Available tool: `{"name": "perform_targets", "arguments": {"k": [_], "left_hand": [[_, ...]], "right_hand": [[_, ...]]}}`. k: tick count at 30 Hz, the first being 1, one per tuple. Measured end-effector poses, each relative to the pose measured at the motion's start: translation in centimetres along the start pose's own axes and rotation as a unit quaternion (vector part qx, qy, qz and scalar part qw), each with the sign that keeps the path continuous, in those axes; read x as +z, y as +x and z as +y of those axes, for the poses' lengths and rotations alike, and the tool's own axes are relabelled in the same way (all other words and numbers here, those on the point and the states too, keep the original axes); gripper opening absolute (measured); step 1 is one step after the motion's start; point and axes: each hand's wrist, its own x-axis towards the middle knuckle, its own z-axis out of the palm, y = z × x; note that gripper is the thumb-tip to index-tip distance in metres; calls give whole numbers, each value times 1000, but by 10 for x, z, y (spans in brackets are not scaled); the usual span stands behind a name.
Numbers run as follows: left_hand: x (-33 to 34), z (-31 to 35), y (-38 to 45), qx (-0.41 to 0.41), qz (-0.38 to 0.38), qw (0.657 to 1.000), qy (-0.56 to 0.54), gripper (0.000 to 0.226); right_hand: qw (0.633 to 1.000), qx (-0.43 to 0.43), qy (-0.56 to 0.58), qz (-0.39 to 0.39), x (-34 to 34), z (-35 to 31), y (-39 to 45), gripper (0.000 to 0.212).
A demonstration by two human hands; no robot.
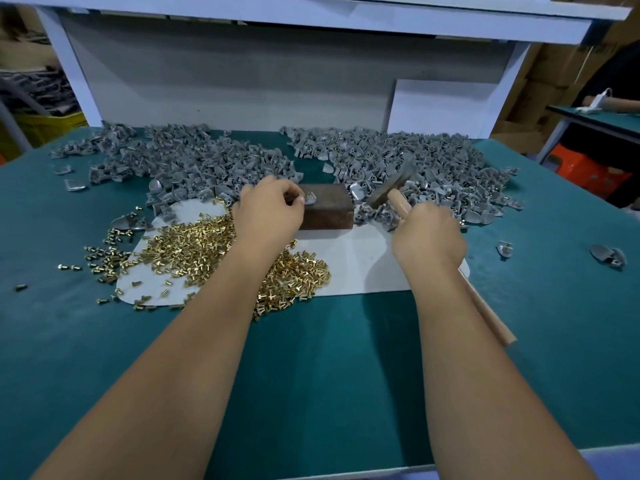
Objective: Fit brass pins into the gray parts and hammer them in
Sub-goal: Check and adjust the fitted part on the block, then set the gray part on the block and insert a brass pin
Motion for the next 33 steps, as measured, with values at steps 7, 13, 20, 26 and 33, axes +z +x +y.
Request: {"name": "perform_targets", "arguments": {"k": [7, 13, 20, 26, 33], "left_hand": [[12, 9, -3, -59, 30, 998, -22, 16], [12, 0, -1, -35, 47, 998, -28, 17], [10, -8, 3, -56, 55, 990, -116, 13], [10, -9, 3, -76, 50, 982, -168, 10], [13, -8, 2, -42, 58, 993, -93, 13]], "right_hand": [[990, -68, 24, 125, -4, -15, -2, 25], [953, -223, 48, 198, -3, -30, -19, 12], [948, -249, 50, 189, 2, -43, -29, 14], [965, -210, 53, 150, -8, -36, -30, 29], [960, -218, 58, 164, -16, -38, -33, 48]]}}
